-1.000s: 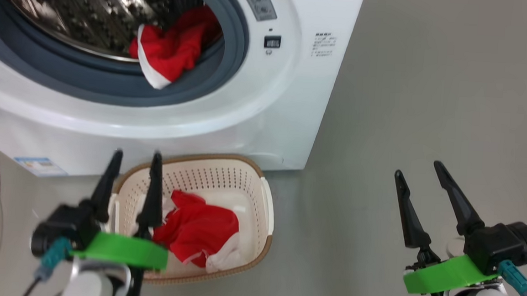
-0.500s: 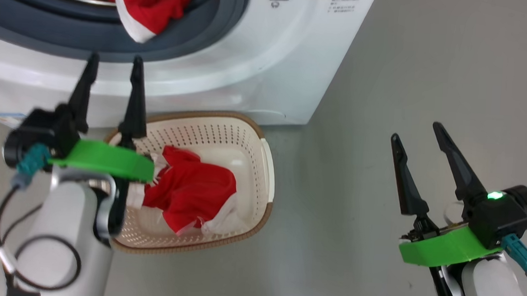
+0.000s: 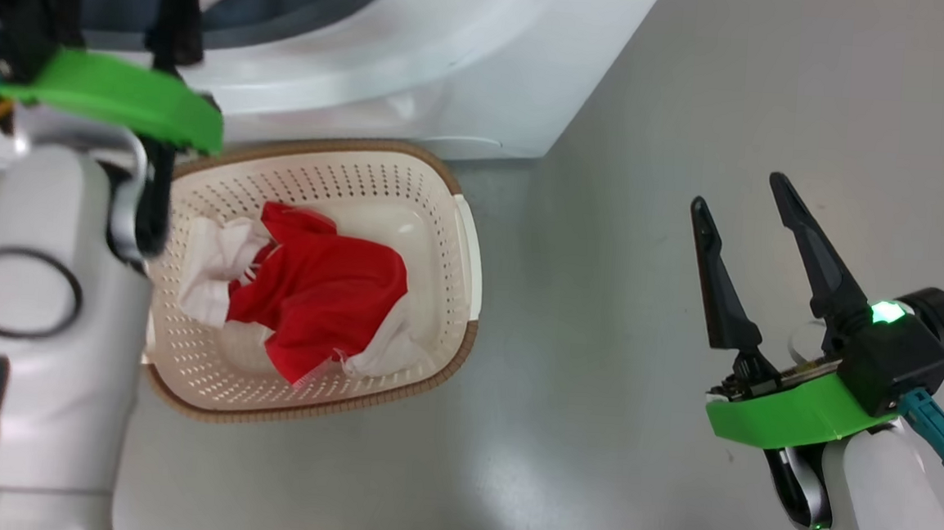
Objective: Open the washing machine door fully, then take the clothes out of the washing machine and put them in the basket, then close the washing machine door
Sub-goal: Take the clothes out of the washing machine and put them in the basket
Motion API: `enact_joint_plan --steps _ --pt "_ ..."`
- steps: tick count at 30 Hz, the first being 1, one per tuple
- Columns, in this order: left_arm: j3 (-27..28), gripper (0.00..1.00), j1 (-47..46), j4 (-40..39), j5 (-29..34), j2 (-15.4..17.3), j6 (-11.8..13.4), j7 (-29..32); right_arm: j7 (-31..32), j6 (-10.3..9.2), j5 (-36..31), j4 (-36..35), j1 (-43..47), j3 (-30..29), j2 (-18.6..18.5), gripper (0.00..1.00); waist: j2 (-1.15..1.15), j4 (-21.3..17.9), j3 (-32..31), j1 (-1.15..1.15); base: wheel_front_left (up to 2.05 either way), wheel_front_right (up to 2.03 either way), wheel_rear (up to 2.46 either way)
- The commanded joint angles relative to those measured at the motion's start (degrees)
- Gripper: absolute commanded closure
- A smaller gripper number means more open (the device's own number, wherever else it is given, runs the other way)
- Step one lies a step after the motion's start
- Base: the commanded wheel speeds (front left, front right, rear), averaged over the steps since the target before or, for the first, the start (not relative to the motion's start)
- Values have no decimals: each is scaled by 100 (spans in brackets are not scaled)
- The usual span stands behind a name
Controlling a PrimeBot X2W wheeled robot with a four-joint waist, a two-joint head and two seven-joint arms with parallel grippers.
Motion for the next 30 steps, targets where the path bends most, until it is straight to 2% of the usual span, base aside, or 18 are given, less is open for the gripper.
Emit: enact_joint_plan --steps 1,11,17,25,30 --pt "165 0 -182 -7 -39 237 -41 23 -36 20 -37 -163 -68 147 -5 0 0 -63 151 0 0 0 0" --pt "161 0 -1189 1051 -173 394 -107 439 -36 20 -20 -139 -212 196 -5 0 0 -188 406 0 0 0 0" --pt "87 0 -1686 1664 -220 507 -142 1048 -36 20 -5 -95 -272 254 -5 0 0 -245 446 0 0 0 0" --pt "-79 0 -2112 2479 -151 703 -22 2133 -36 20 71 -30 -316 390 -5 0 0 -376 425 0 0 0 0" --pt "-166 0 -2234 2786 -175 752 -85 2505 -36 20 126 -8 -308 456 -5 0 0 -468 440 0 0 0 0"
